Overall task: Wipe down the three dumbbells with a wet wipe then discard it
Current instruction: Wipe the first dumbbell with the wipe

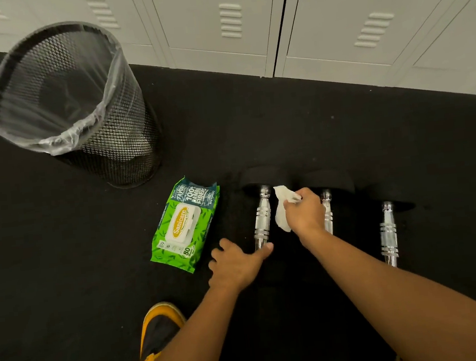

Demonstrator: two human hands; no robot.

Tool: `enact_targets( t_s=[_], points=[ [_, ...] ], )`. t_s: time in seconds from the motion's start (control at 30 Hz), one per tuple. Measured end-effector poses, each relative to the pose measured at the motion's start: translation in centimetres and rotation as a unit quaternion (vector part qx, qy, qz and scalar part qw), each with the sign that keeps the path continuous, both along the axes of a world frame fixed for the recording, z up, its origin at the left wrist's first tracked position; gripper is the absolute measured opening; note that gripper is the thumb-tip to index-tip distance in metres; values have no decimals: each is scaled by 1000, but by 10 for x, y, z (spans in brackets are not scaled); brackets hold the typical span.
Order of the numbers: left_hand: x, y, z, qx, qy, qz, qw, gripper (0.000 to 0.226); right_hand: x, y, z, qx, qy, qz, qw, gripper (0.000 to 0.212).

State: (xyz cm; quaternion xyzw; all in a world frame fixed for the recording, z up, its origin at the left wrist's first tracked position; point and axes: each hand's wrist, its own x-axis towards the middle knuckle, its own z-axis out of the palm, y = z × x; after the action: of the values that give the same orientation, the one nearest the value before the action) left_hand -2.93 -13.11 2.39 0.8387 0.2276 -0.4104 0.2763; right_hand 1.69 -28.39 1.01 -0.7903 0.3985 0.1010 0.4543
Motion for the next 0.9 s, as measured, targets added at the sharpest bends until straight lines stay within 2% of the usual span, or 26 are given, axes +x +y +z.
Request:
enact_targets(
  t_s=[0.1, 0.2, 0.4, 0.47, 0.57, 0.67, 0.8, 0.9],
  points=[
    [-5, -9, 2, -1, 60, -29, 998, 140, -3, 12, 1, 0, -19, -30, 999, 9],
    [-6, -18, 0, -2, 92, -61, 994, 148, -7, 21, -2, 17, -28, -42, 999, 10],
    [-10, -20, -5, -1, 80, -95, 992, 151, -6, 33, -9, 84, -24, 24, 996, 22],
    [-11, -19, -4, -2, 70, -102, 992, 149, -5, 33, -10, 137, -21, -14, 990, 28],
    [-11, -18, -2, -9, 66, -101, 993, 147, -3, 30, -13, 221, -22, -128, 966, 26],
    [-12, -20, -2, -18, 62, -90, 994, 146, 1, 31, -19, 200, -11, -146, 969, 20],
    [-15, -21, -6, -28, 52, -71, 996, 146, 11, 36, -21, 189, 9, -167, 968, 39],
    [-14, -19, -8, -41, 52, -62, 996, 146, 19, 39, -24, 181, 20, -167, 969, 36]
  ],
)
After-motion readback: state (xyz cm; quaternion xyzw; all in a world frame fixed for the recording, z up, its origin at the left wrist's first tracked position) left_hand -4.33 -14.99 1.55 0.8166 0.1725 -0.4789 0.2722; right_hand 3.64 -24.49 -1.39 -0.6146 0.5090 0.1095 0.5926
